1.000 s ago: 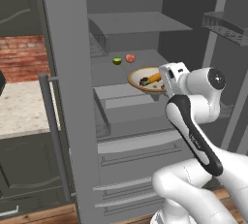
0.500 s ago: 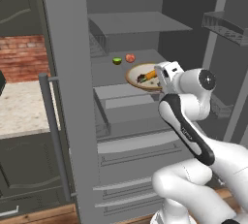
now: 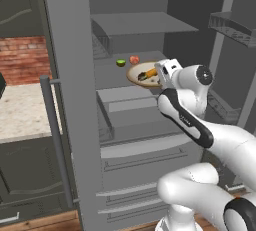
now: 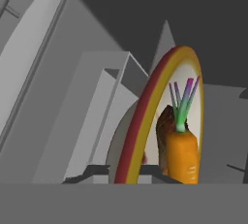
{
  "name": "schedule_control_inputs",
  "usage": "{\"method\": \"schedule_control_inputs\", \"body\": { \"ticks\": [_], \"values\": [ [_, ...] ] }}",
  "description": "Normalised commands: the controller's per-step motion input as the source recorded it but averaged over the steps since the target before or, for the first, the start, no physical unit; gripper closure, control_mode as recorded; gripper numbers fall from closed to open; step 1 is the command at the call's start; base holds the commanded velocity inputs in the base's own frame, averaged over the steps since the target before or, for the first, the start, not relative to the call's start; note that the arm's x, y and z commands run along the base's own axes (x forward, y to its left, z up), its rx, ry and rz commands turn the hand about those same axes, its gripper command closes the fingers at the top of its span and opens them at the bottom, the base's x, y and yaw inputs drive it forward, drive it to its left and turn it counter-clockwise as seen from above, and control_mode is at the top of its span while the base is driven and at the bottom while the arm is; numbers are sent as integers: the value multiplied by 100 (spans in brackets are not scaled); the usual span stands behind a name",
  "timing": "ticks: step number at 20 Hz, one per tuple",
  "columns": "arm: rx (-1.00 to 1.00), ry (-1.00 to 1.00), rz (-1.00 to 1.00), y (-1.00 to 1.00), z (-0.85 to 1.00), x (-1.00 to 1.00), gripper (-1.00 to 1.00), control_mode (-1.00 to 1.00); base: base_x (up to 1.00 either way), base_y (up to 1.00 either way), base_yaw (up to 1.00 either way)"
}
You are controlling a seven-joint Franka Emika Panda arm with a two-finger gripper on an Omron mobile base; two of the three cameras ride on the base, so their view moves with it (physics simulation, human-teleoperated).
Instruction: Pick the chicken drumstick and carrot from their plates and place them in the bowl. Then put the bowl in the fridge.
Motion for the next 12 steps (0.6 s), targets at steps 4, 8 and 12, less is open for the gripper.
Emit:
{"method": "schedule_control_inputs", "body": {
  "ticks": [4,8,12],
  "values": [
    [1,0,5,1,-2,46,100,-100,0,0,0],
    [1,0,6,8,-10,45,100,-100,0,0,0],
    [0,0,9,12,-15,36,100,-100,0,0,0]
  ]
}}
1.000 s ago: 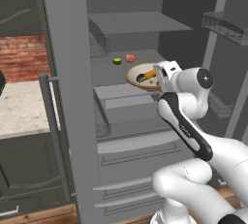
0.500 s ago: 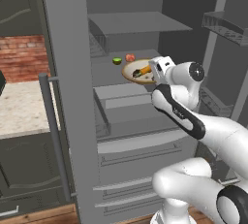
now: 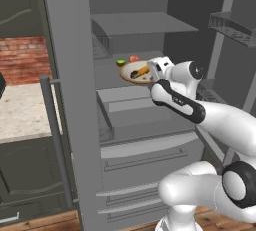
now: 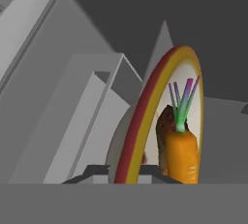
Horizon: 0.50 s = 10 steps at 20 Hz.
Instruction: Pick the chicken drumstick and carrot from their plates and place them in the bowl. Then put the bowl in the fridge.
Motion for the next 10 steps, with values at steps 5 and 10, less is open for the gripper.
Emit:
{"method": "schedule_control_inputs", "body": {
  "ticks": [5,10],
  "values": [
    [0,0,11,12,-13,36,100,-100,0,0,0],
    [-3,0,6,17,-17,26,100,-100,0,0,0]
  ]
}}
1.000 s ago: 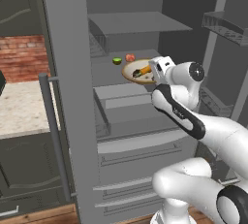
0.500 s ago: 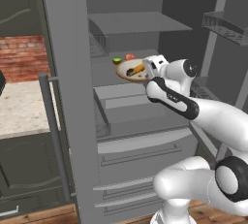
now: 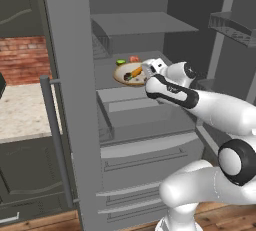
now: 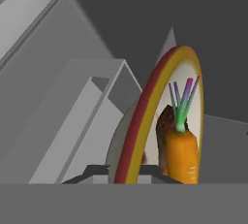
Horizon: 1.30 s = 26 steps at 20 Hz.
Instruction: Pick the chicken drumstick and carrot from their plates and place them in the bowl. Then put the bowl in the fridge.
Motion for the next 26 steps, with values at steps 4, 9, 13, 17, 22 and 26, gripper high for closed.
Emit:
{"method": "schedule_control_inputs", "body": {
  "ticks": [4,9,13,17,22,26],
  "values": [
    [-5,0,3,18,-16,20,100,-100,0,0,0],
    [-3,0,1,23,-11,33,100,-100,0,0,0],
    [0,0,0,19,-3,31,100,-100,0,0,0],
    [0,0,0,16,-7,32,100,-100,0,0,0],
    [0,0,0,14,-14,28,100,-100,0,0,0],
    [0,0,0,10,-16,26,100,-100,0,0,0]
  ]
}}
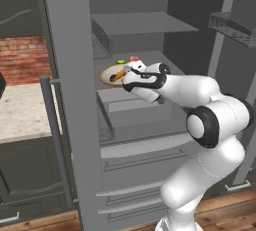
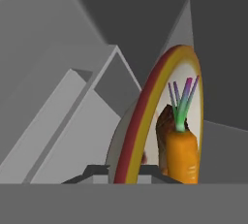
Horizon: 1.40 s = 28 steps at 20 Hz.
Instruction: Pick the chicken drumstick and carrot from their plates and place them in the bowl. Then put the bowl in the fridge.
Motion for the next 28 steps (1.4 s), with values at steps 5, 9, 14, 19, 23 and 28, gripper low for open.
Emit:
{"method": "schedule_control_inputs", "body": {
  "ticks": [5,9,14,19,23,28],
  "values": [
    [0,0,0,4,-9,26,100,-100,0,0,0],
    [0,0,0,5,-15,28,100,-100,0,0,0],
    [0,0,0,7,-12,34,100,-100,0,0,0],
    [0,0,0,11,0,38,100,-100,0,0,0],
    [0,0,0,15,-1,39,100,-100,0,0,0],
    [0,0,0,18,-5,43,100,-100,0,0,0]
  ]
}}
